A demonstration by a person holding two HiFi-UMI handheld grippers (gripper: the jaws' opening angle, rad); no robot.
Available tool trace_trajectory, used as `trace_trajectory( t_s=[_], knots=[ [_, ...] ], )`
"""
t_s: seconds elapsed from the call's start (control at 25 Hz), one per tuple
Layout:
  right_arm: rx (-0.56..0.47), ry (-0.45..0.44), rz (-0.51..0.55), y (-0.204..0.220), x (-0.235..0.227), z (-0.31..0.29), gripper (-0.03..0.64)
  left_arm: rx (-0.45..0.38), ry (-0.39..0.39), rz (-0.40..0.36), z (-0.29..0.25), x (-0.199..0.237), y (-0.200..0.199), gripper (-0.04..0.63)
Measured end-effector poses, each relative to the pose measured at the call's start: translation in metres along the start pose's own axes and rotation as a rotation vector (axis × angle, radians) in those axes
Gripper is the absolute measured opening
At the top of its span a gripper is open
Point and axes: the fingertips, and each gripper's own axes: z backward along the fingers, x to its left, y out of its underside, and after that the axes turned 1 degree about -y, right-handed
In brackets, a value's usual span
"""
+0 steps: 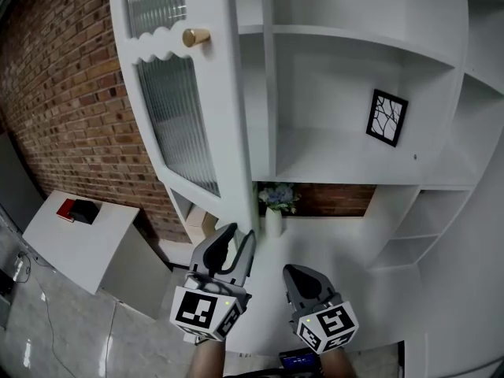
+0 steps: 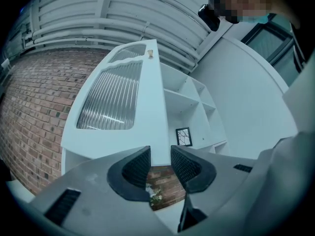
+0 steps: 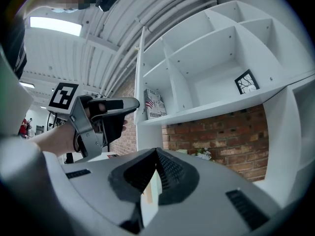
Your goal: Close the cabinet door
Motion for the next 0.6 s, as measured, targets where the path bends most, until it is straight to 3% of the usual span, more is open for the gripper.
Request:
trace_trajectory(
  t_s=[0.52, 0.6],
  knots=[
    [0.005, 0.042, -0.005, 0.002, -0.028, -0.003, 0.001, -0.004, 0.019, 0.043, -0.037, 0.003, 0.007, 0.112],
    [0.006, 0.050, -0.004, 0.002, -0.031, -0.003, 0.001, -0.011, 0.009, 0.058, -0.041, 0.009, 0.009, 0.081]
  ],
)
